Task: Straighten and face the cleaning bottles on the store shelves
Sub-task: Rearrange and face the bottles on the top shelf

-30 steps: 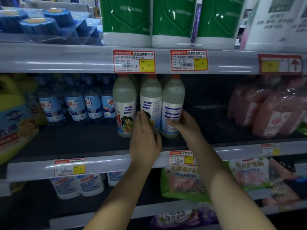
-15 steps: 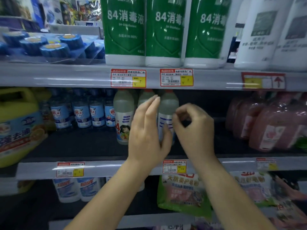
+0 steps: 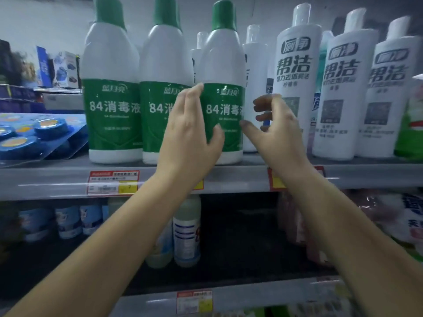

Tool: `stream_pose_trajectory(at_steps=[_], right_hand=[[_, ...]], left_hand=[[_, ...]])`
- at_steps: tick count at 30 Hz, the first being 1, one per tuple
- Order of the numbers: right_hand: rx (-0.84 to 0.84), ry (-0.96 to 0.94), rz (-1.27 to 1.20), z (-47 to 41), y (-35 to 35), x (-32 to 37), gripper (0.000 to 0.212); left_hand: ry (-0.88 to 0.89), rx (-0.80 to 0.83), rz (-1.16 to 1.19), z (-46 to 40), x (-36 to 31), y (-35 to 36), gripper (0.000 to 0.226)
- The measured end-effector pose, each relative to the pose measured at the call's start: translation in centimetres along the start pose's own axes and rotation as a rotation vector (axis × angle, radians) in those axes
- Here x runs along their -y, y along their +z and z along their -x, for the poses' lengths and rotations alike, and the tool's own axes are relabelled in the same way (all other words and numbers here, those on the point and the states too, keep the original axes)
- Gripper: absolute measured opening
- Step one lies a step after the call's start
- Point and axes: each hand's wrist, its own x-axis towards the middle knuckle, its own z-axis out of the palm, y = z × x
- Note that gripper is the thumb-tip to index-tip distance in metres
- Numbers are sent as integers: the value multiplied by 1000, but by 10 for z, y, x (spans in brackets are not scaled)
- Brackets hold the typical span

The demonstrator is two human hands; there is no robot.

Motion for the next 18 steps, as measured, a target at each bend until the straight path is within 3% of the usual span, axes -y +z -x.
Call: stream_pose_trajectory(at_steps=[6, 8, 11, 18], right_hand=[[304, 283, -171, -32, 5, -14, 74], [436, 323, -288, -34, 6, -15, 57], [565, 315, -468, -33, 13, -18, 9], [414, 208, -600, -29, 15, -18, 17]], left_hand=[[-156, 67, -38, -10, -4, 17, 69], [-183, 57, -49, -11, -5, 21, 73], [-203, 12, -20, -12, -7, 25, 72], [-178, -71, 55, -15, -9, 31, 66]])
